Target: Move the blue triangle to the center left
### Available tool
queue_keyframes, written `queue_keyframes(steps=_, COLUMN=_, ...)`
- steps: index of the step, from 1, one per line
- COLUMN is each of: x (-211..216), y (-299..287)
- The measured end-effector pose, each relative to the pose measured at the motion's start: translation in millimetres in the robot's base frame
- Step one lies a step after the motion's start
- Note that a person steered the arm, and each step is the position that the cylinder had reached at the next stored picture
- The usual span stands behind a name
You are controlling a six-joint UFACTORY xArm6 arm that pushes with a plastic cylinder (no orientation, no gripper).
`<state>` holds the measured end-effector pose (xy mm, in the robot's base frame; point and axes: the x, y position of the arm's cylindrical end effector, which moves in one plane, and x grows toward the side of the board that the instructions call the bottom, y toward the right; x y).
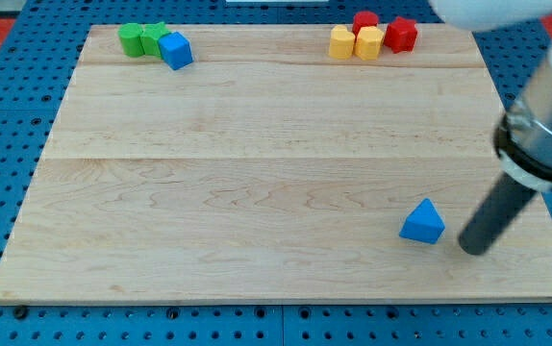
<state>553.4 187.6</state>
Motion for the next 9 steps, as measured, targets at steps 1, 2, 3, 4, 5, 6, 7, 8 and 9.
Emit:
queue_keyframes(steps=1, x=-40, y=-72)
queue_keyframes(steps=2, x=-31, y=-113)
queue_keyframes(steps=3, x=-10, y=-78)
queue_keyframes(steps=4, x=2, y=-98)
queue_keyframes(steps=5, x=-34, y=-168)
queue_keyframes(steps=6, x=-54, y=-239)
queue_keyframes(steps=7, x=-57, y=-293)
queue_keyframes(steps=8, x=-96, y=-311)
queue_keyframes(steps=9, x=-108, y=-292)
